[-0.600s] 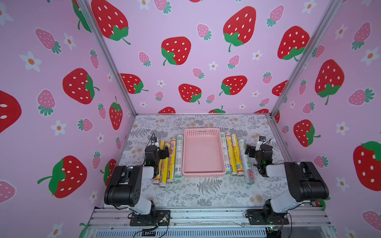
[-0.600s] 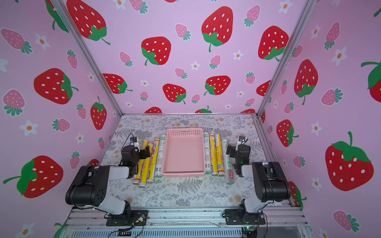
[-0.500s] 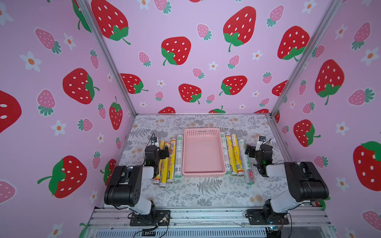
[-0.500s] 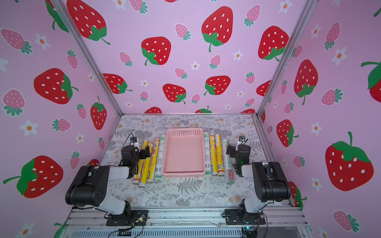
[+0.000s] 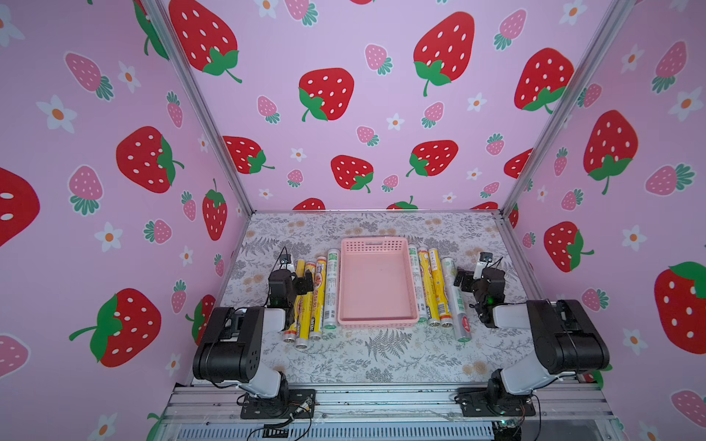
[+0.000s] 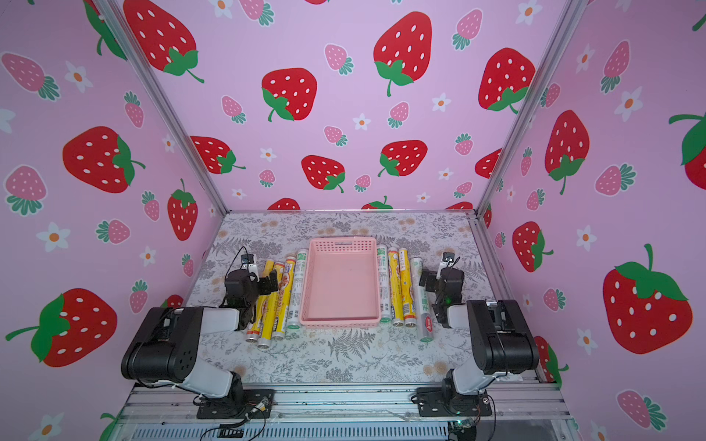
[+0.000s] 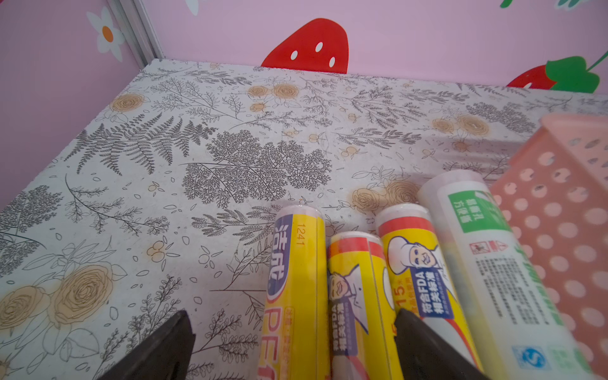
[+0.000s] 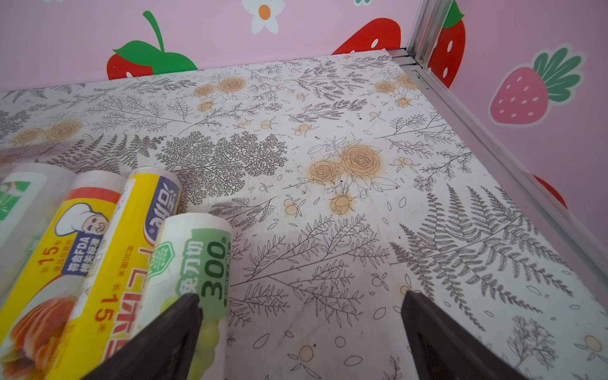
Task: Put the plastic wrap into the basket
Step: Pick up the plastic wrap from the center of the board.
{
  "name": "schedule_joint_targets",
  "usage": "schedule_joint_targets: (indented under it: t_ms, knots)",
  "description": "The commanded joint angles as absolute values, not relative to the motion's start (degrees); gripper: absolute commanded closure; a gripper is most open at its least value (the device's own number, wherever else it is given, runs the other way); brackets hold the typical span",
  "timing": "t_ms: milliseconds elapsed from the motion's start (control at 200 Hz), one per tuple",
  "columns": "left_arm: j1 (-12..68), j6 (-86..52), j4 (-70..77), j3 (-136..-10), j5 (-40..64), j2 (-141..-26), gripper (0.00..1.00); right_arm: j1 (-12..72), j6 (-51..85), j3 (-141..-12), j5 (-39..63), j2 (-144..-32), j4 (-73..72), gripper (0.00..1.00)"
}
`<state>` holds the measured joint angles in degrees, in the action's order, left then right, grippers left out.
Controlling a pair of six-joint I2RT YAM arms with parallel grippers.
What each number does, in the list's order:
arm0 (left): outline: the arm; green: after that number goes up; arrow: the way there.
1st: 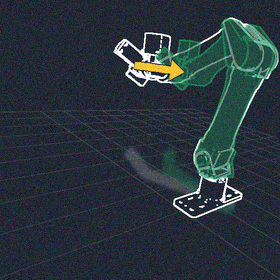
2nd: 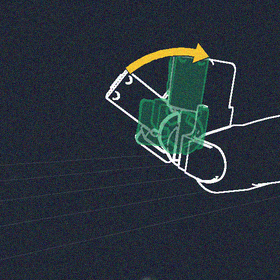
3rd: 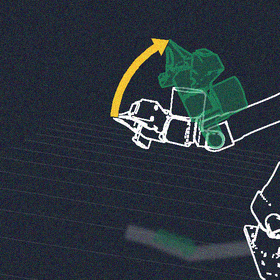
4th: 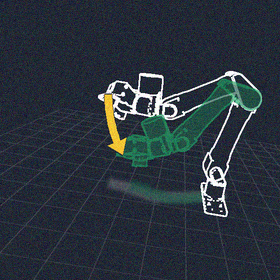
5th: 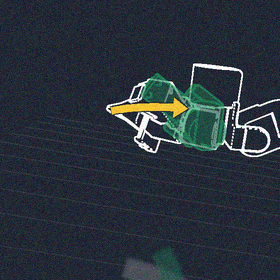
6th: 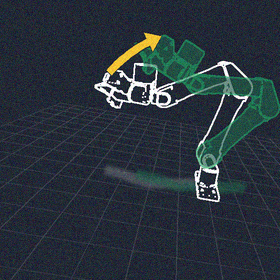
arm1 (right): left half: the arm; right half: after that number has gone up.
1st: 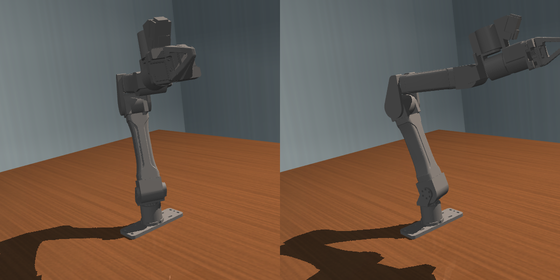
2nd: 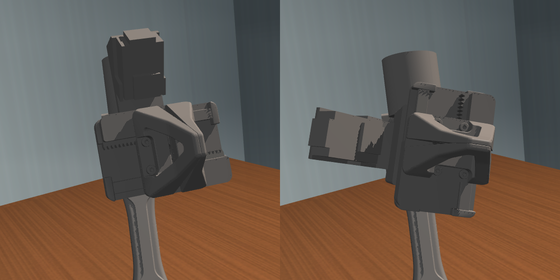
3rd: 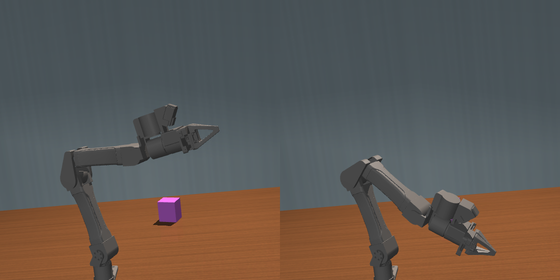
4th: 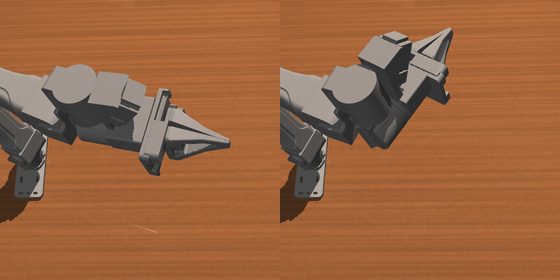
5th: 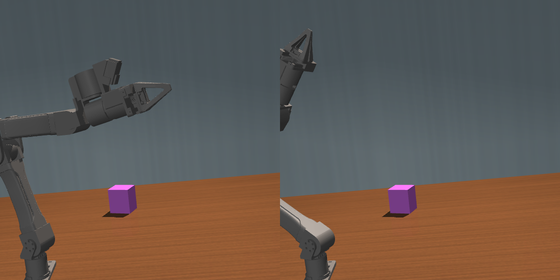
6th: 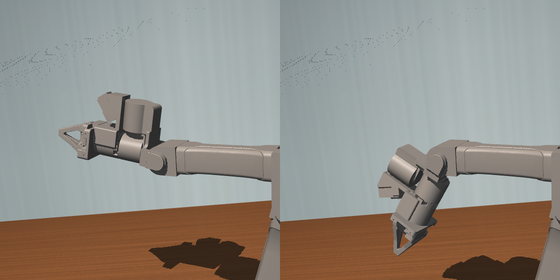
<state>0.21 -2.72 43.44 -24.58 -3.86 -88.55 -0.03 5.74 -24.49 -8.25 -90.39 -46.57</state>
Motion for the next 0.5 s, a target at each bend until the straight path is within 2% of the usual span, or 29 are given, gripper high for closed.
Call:
schedule_joint_targets:
  t_ms: [0, 105, 255, 355, 495]
  knots:
    - [-0.2, -1.8, 43.8, -26.1, -3.0, -88.7, 0.00, -0.2, 5.5, -25.2, -8.1, -90.2, -46.8, 0.00]
    - [1.0, -2.8, 36.8, -28.3, -9.2, -84.6, 0.00, 0.2, 5.4, -27.5, -8.9, -86.9, -41.3, 0.00]
    - [2.5, -11.7, 13.1, -36.8, -20.7, -74.4, 0.00, 0.4, 15.6, -39.7, -14.9, -78.5, -9.1, 0.00]
    - [2.6, -20.4, -6.7, -45.3, -18.3, -68.8, 0.00, 0.5, 19.4, -45.0, -9.1, -75.2, 5.5, 0.00]
    - [2.8, -30.1, -23.9, -53.2, -5.9, -63.6, 0.01, 1.0, 22.4, -48.1, 1.0, -70.7, 20.2, 0.00]
